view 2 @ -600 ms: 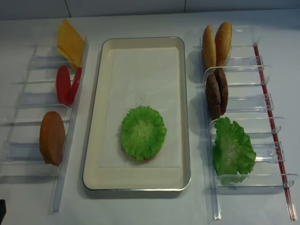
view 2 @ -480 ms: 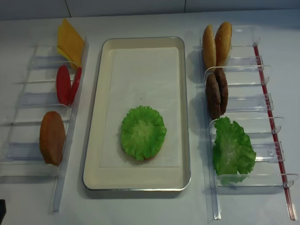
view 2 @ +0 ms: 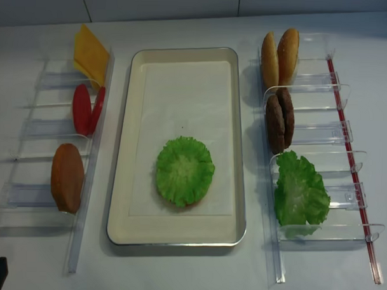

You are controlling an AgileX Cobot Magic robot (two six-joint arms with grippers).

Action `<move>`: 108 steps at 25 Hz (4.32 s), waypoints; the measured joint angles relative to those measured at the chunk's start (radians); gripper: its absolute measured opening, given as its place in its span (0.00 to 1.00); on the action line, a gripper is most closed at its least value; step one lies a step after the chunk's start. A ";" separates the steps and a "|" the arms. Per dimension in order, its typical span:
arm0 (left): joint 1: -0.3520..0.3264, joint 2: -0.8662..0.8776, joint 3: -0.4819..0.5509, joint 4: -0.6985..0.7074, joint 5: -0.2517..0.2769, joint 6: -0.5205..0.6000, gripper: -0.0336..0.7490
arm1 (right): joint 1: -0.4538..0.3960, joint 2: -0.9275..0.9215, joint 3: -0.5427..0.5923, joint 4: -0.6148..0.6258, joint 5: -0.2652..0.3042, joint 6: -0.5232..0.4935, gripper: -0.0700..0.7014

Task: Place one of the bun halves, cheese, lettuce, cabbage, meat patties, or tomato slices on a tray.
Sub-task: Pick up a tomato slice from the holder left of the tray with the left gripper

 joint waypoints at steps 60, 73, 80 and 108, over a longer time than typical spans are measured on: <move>-0.336 1.354 -0.594 0.242 -0.332 -0.154 0.49 | 0.000 0.000 0.000 0.000 0.000 0.000 0.67; -0.358 1.625 -0.705 0.474 -0.275 -0.472 0.49 | 0.000 0.000 0.000 0.000 0.000 0.000 0.67; -0.358 1.663 -0.705 0.508 -0.306 -0.500 0.49 | 0.000 0.000 0.000 0.000 0.000 0.000 0.67; -0.358 1.723 -0.707 0.593 -0.288 -0.541 0.23 | 0.000 0.000 0.000 0.000 -0.002 0.003 0.67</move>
